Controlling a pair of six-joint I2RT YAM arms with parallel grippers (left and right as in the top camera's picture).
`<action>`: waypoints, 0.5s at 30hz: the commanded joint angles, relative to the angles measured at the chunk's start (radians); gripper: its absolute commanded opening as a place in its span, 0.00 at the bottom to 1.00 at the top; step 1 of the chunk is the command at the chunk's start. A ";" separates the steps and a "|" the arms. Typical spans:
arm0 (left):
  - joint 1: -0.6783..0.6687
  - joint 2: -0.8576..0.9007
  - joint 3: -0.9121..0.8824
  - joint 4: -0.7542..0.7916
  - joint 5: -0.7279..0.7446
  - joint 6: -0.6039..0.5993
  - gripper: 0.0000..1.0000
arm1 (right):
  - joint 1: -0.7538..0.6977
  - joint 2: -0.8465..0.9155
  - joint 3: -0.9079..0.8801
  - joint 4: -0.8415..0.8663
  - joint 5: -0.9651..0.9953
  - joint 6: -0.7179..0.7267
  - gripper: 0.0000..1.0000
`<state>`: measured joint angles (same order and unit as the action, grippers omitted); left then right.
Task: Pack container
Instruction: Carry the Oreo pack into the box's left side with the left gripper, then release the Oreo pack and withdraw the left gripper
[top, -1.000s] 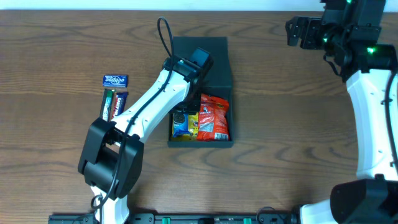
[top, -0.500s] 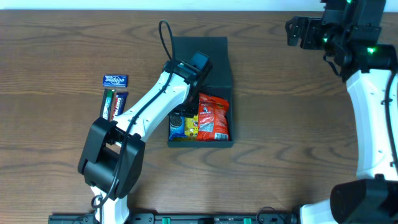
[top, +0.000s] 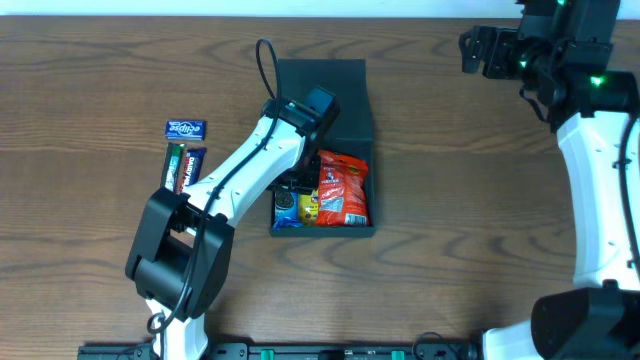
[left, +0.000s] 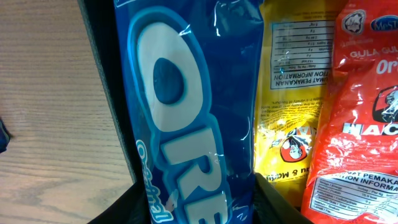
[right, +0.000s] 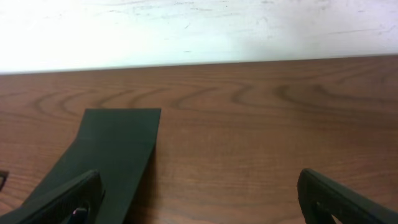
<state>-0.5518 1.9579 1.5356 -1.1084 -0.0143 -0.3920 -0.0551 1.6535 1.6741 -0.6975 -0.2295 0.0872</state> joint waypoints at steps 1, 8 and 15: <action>0.002 -0.006 -0.002 -0.009 0.006 0.002 0.44 | -0.003 -0.022 0.000 -0.002 -0.008 0.010 0.99; 0.003 -0.016 0.029 -0.006 0.004 0.011 0.66 | -0.003 -0.022 0.000 -0.002 -0.008 0.010 0.99; 0.003 -0.097 0.152 -0.006 -0.009 0.053 0.66 | -0.003 -0.022 0.000 -0.002 -0.008 0.010 0.99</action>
<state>-0.5518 1.9350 1.6211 -1.1107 -0.0010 -0.3691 -0.0551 1.6535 1.6741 -0.6979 -0.2298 0.0872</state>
